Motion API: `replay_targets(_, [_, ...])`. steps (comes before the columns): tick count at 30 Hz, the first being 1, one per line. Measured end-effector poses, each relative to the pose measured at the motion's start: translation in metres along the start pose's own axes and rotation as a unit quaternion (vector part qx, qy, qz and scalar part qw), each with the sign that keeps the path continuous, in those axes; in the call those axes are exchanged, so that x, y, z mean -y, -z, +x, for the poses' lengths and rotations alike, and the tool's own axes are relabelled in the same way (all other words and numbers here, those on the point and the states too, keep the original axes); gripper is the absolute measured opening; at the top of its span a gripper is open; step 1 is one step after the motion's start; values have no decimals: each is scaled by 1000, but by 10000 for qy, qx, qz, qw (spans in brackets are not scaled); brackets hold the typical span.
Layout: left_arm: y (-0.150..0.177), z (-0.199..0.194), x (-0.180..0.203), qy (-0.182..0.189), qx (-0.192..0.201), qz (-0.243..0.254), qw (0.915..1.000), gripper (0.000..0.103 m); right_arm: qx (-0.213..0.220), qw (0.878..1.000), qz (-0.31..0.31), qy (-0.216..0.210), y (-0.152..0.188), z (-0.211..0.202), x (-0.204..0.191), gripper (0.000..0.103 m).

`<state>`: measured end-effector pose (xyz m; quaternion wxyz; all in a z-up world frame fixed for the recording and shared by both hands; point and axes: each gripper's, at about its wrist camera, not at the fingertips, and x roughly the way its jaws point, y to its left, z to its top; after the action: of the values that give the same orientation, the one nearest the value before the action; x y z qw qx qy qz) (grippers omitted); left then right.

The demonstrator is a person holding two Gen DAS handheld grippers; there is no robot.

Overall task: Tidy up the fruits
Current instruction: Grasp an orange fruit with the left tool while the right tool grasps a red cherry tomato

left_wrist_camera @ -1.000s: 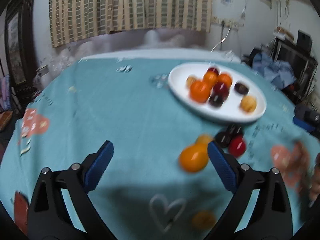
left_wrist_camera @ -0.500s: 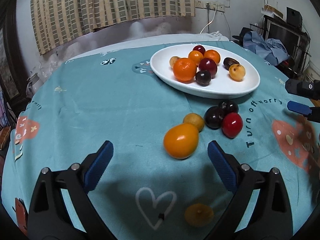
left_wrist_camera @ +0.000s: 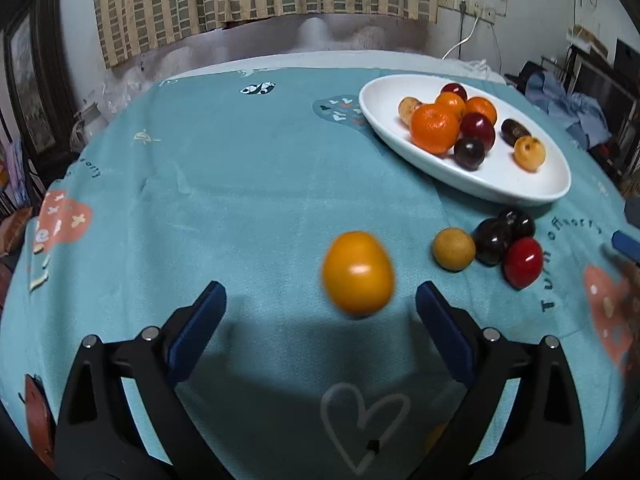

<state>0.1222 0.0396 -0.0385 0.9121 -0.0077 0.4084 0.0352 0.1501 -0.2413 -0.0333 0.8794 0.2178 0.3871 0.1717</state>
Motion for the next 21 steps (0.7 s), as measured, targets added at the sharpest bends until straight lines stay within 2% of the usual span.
replay_targets(6, [0, -1, -1, 335, 47, -62, 9994, 96, 20, 9999, -153, -20, 1, -1, -4, 97])
replay_targets(9, [-1, 2, -10, 499, -8, -314, 9983, 89, 12, 9997, -232, -9, 2, -1, -7, 97])
replay_targets(15, [-1, 9, -19, 552, -127, -549, 9969, 77, -23, 9991, -429, -18, 6, 1, -14, 97])
replay_targets(19, [-1, 10, -20, 527, -155, -587, 9968, 66, -76, 9954, -956, -2, 15, 5, -31, 97])
replay_targets(21, [-1, 10, -21, 506, -154, -604, 9968, 61, -137, 9880, -1537, -10, 25, 11, -49, 95])
